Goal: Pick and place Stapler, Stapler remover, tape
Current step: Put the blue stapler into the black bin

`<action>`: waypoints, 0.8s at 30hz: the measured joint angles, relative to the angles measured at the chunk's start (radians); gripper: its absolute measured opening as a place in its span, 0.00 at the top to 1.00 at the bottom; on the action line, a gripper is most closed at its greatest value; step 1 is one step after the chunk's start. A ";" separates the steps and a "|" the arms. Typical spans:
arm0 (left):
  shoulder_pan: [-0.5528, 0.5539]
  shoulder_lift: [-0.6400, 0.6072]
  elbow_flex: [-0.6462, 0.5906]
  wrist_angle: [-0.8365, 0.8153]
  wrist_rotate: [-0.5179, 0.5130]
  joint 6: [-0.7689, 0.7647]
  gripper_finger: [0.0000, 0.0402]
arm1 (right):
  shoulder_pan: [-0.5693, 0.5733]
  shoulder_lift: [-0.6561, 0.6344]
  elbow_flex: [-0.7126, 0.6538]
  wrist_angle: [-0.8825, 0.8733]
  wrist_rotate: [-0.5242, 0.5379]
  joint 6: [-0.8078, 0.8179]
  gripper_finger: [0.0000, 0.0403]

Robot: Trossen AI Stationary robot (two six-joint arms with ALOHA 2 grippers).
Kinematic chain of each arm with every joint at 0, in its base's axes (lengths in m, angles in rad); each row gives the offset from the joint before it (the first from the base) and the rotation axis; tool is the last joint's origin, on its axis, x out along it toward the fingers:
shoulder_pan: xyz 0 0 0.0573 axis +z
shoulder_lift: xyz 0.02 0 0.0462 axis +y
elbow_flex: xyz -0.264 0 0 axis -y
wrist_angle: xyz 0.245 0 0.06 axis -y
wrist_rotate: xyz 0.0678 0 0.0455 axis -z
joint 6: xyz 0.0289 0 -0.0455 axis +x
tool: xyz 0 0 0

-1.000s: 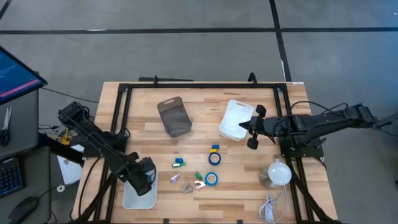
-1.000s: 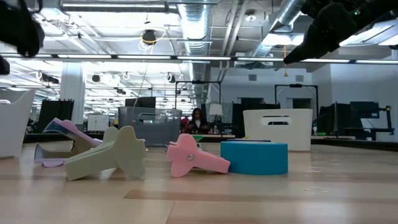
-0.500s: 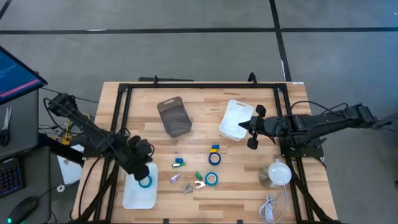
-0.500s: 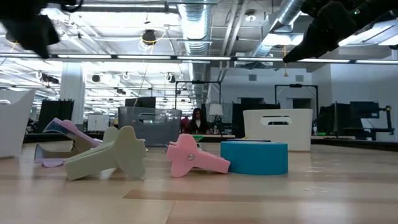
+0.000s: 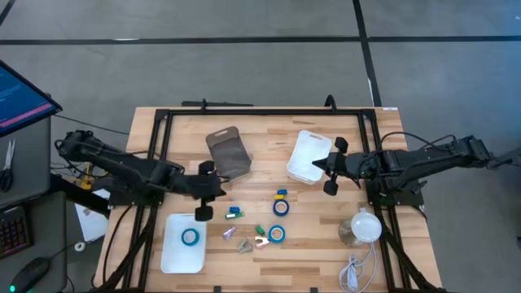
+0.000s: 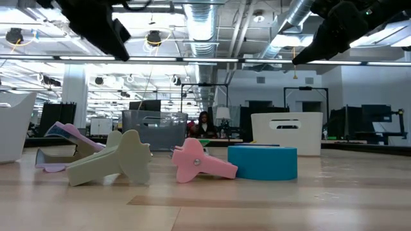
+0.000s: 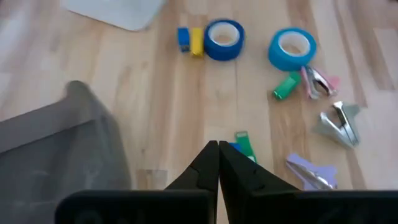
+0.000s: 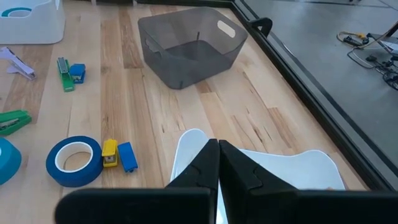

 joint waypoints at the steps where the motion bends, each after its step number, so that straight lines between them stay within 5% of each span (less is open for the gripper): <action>1: 0.011 0.017 0.000 0.012 0.027 0.018 1.00 | 0.000 0.000 0.000 -0.001 0.000 0.000 1.00; 15: 0.043 0.259 0.000 0.168 0.086 0.214 0.97 | 0.000 0.000 0.000 -0.003 0.000 0.000 1.00; 24: 0.043 0.333 0.000 0.168 0.087 0.247 0.81 | 0.000 0.000 0.000 -0.003 0.000 0.000 1.00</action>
